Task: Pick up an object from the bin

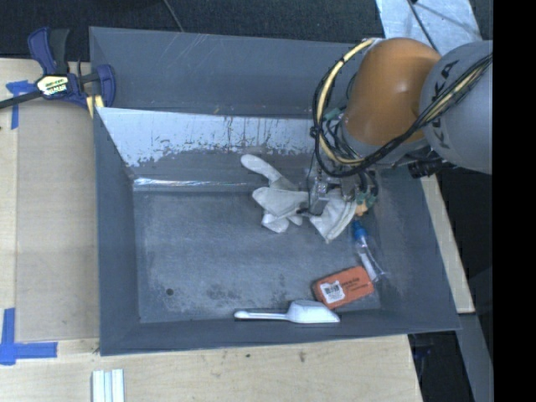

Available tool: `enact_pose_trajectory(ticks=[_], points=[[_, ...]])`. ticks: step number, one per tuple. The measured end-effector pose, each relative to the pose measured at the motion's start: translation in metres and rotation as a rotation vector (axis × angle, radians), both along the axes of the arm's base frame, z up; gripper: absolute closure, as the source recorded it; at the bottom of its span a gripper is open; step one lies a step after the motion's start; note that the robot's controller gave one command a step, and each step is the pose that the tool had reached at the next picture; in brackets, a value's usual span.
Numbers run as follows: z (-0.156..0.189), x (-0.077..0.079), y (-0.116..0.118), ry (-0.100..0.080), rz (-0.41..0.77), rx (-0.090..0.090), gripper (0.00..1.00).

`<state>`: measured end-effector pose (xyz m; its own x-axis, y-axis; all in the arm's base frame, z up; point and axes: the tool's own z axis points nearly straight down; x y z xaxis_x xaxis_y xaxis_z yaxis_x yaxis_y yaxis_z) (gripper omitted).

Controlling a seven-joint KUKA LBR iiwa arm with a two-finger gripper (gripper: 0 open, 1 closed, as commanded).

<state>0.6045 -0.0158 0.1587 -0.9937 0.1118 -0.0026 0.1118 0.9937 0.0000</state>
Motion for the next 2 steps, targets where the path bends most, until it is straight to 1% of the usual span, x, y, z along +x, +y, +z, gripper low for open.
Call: enact_pose_trajectory(ticks=[1,2], points=[[0.0,0.0,0.0,0.0,0.0,0.0,1.0],[0.073,-0.007,-0.004,0.0,0.0,0.0,1.0]])
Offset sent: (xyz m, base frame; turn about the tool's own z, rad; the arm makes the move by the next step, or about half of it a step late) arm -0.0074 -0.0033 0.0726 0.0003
